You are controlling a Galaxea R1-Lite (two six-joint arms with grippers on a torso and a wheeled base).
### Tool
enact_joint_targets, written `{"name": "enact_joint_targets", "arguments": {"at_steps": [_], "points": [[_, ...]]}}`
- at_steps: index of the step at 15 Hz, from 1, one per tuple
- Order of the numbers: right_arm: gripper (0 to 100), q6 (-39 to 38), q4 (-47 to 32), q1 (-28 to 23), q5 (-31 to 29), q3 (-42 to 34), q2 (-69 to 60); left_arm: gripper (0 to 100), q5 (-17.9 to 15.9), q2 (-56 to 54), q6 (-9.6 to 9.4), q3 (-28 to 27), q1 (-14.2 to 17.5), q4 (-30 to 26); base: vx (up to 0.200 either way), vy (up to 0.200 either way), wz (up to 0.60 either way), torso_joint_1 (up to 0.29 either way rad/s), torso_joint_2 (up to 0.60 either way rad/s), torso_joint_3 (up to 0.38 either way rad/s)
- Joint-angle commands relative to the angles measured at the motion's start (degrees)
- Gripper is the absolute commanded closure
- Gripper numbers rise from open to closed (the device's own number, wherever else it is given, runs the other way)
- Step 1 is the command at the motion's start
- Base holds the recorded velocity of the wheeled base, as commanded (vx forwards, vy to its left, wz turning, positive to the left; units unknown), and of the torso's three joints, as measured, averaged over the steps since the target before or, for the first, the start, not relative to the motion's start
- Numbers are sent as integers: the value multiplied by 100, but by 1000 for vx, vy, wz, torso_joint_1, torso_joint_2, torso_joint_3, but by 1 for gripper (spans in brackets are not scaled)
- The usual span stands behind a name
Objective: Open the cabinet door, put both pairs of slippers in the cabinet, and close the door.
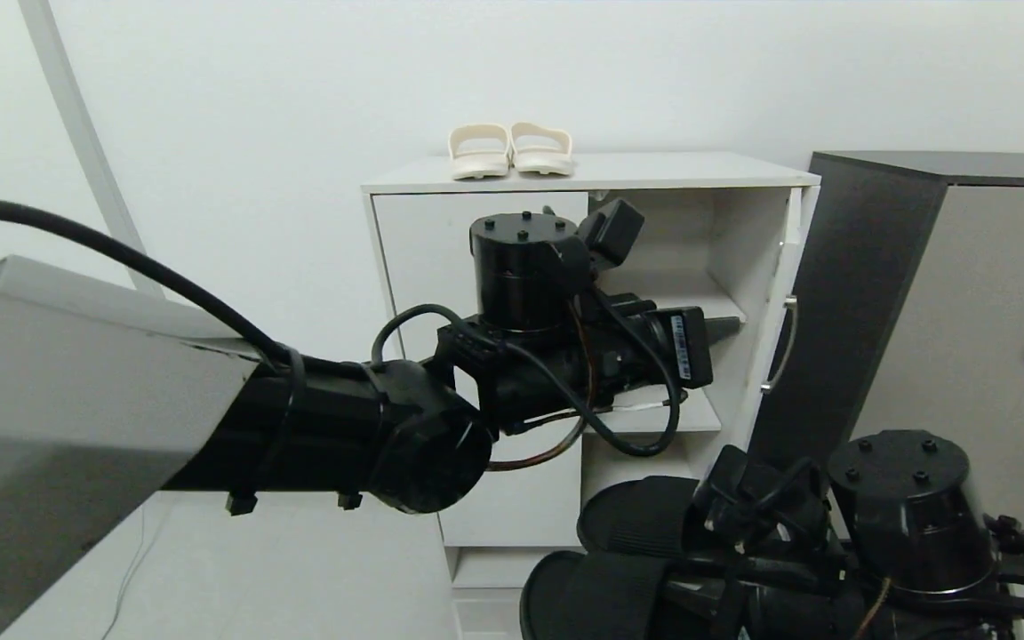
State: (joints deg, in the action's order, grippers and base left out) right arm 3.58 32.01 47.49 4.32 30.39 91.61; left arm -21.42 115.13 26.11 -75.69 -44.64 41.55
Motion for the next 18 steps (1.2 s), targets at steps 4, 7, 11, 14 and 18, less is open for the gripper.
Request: {"name": "enact_joint_targets", "arguments": {"at_steps": [4,7,11,14,18], "points": [[100,-7,7,5,-18,-16,-3,100,50,-544,-1,441,465,3,0,0,0,0,0,0],[100,-7,7,5,-27,-16,-21,100,24,-1748,-18,1601,1265,3,0,0,0,0,0,0],[100,-7,7,-30,-36,-16,102,100,6,-3805,-124,3843,2241,-50,0,0,0,0,0,0],[100,-7,24,-100,-36,-7,94,100,103,-5633,-607,5143,2944,-595,0,0,0,0,0,0],[100,-24,262,-232,-45,-7,138,100,832,-7672,-1064,5556,3691,-2660,0,0,0,0,0,0]]}}
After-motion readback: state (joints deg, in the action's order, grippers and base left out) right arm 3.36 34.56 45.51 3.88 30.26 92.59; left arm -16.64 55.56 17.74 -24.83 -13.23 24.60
